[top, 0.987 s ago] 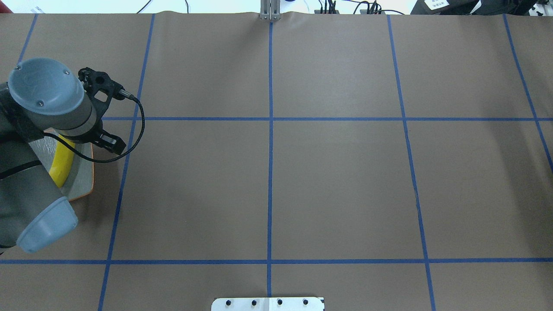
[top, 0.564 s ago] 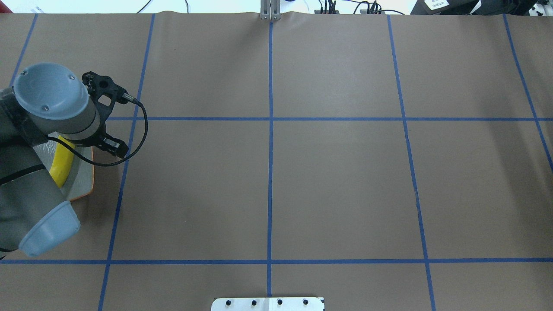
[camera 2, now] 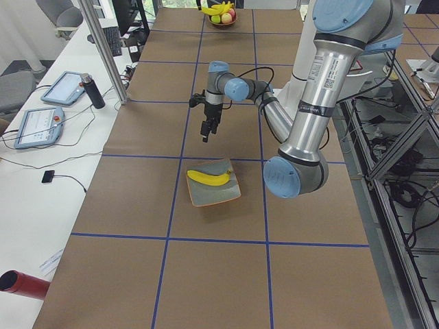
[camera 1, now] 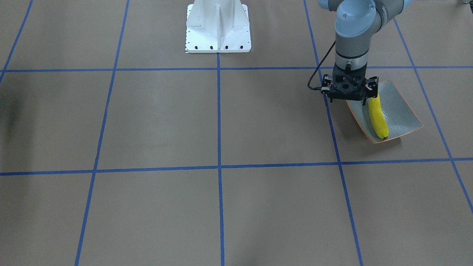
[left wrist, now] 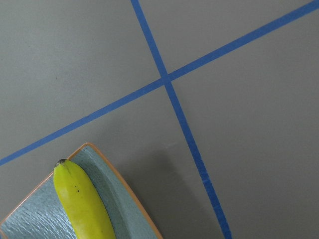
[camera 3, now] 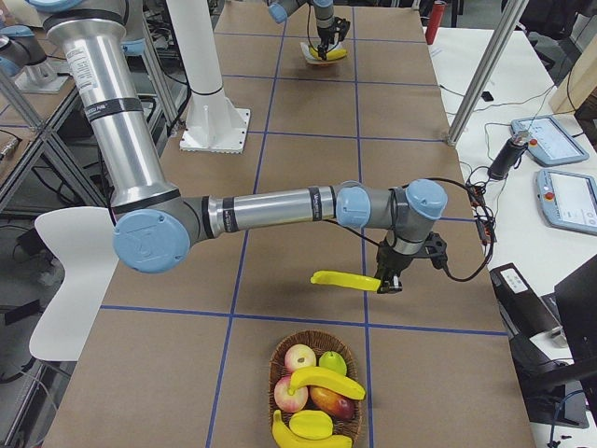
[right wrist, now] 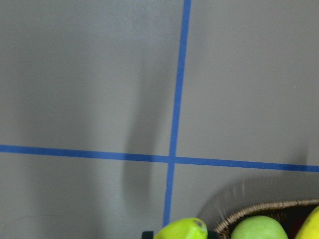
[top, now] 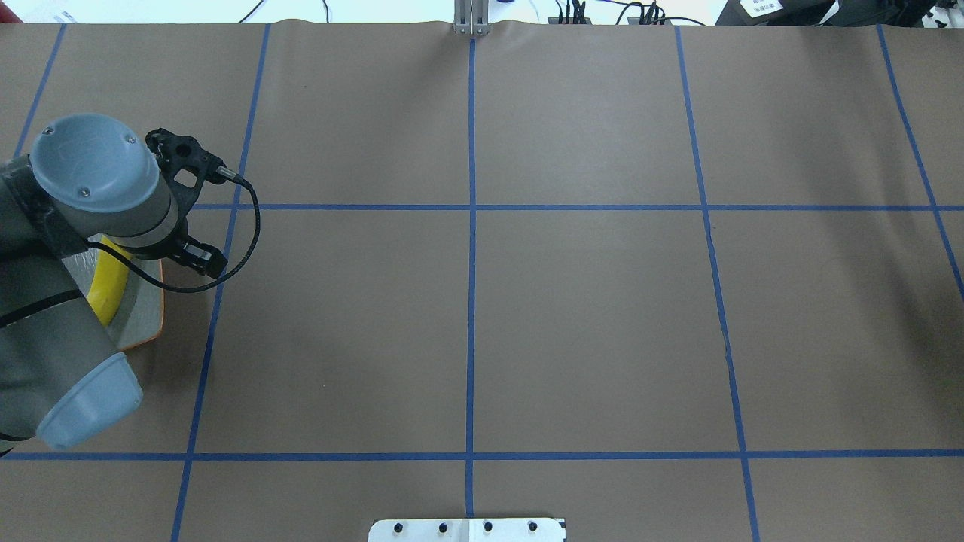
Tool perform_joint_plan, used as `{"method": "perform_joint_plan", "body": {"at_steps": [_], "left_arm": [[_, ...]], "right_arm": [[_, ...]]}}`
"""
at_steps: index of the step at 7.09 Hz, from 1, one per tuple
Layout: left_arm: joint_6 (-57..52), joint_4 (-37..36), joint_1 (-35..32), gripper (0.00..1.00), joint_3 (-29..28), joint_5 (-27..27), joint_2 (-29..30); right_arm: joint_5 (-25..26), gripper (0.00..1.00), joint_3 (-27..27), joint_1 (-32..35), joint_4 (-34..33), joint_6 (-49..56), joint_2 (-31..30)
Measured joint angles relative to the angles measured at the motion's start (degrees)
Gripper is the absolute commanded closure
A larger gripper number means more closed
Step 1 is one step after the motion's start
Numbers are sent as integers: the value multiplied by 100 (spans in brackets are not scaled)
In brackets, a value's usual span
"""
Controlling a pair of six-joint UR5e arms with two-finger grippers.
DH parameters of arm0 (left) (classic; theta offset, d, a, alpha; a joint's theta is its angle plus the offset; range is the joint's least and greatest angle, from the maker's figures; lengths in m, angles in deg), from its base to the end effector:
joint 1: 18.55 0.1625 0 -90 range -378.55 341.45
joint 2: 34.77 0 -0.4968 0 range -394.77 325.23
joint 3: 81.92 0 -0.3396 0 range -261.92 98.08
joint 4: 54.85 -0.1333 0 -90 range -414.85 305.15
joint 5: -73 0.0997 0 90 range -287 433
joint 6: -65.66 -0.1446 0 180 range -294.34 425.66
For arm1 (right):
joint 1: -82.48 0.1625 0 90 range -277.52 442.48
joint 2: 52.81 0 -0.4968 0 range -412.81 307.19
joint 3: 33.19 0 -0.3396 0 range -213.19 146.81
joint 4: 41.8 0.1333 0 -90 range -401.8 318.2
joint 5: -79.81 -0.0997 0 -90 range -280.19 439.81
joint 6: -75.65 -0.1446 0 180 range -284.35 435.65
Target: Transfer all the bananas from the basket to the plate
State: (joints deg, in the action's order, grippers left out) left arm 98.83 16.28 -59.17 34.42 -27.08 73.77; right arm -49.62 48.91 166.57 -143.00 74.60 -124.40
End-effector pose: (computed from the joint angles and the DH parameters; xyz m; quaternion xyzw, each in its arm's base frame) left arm 0.3477 -0.4405 0.4781 0.1120 0.2122 0.1564 0.9581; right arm -0.0194 -0.5903 0.6848 -0.0261 -0.3364 -0.0379 0.9406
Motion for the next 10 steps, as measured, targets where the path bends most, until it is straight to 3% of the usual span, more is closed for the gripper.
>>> {"method": "perform_joint_plan", "body": {"at_steps": [4, 6, 10], "left_arm": [[201, 1, 20, 0, -28, -182, 493], [1056, 387, 29, 0, -63, -602, 789], [3724, 3130, 50, 0, -246, -1710, 909]], "right_arm": [[-882, 100, 675, -549, -68, -1996, 404], [-1037, 100, 1225, -992, -55, -3004, 460], [-1066, 100, 1961, -1836, -33, -4694, 750]]}}
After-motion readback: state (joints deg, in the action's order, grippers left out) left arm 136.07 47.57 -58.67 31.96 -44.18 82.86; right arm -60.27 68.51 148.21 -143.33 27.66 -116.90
